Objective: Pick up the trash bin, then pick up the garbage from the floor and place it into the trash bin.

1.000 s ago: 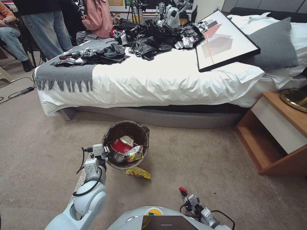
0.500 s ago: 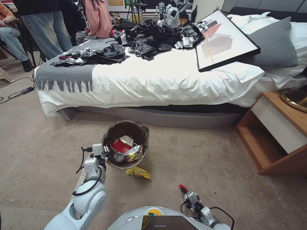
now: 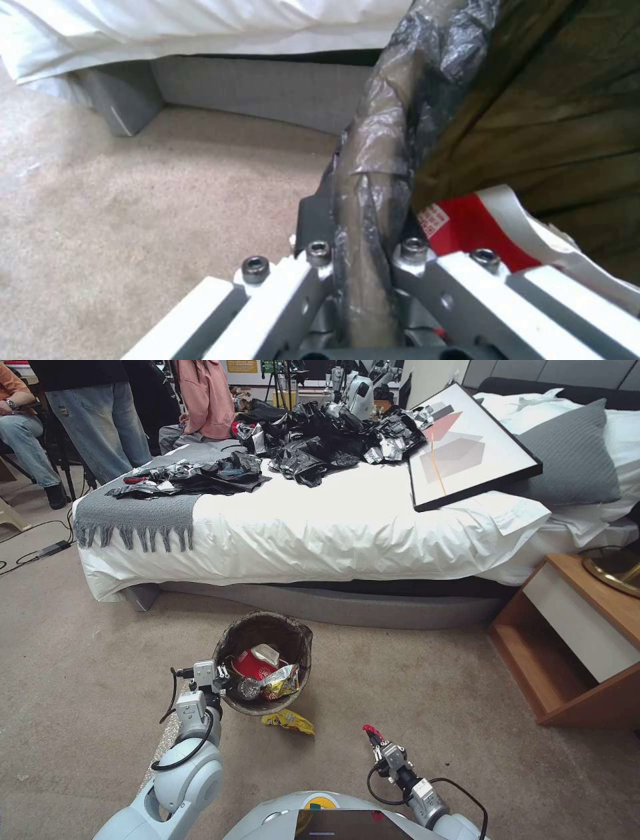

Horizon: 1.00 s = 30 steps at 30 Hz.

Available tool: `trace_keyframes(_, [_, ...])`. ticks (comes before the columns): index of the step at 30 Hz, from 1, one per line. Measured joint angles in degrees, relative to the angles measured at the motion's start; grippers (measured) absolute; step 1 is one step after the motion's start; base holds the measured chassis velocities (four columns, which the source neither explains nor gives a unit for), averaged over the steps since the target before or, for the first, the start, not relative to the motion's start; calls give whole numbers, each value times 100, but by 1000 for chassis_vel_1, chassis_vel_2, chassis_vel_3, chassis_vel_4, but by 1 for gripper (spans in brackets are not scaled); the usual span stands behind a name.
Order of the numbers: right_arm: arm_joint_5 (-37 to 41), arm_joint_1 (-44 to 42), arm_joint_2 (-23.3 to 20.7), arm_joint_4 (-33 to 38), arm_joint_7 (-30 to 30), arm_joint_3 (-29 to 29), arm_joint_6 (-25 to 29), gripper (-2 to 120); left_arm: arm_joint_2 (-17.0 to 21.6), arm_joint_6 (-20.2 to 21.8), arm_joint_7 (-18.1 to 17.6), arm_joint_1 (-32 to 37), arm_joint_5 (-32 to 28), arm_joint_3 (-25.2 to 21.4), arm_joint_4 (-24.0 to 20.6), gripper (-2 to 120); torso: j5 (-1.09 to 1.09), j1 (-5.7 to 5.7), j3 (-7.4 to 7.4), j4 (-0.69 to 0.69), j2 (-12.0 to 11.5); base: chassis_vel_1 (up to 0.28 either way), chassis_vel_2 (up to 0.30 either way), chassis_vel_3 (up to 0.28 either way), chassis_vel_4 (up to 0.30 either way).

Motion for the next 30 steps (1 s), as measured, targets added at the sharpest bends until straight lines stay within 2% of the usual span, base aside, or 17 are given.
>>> trace_keyframes(5, [-33,-75,-21,269,74,25,-13,0,-15,-1,9,-2,14,20,3,0,1,0,0,-5,1,0,0,0,0])
trace_keyframes(8, [-113,-87,-21,658,215,73,-90,0,-12,1,34,5,34,103,62,0,29,0,0,-6,-1,0,0,0,0])
trace_keyframes(11, [-114,-62,-19,917,330,111,-140,0,-11,11,49,11,35,153,99,0,23,0,0,-7,-1,0,0,0,0])
trace_keyframes(14, [-107,-4,-1,1137,464,144,-176,0,-4,27,64,14,36,191,115,0,27,0,0,-5,-1,0,0,0,0])
trace_keyframes(21, [-37,240,10,1574,765,291,-280,0,26,38,72,15,36,238,138,0,15,0,1,-5,-1,0,0,0,0])
trace_keyframes(30, [93,535,-13,1846,956,389,-390,0,52,40,69,30,44,232,139,0,12,0,1,-3,-1,0,0,0,0])
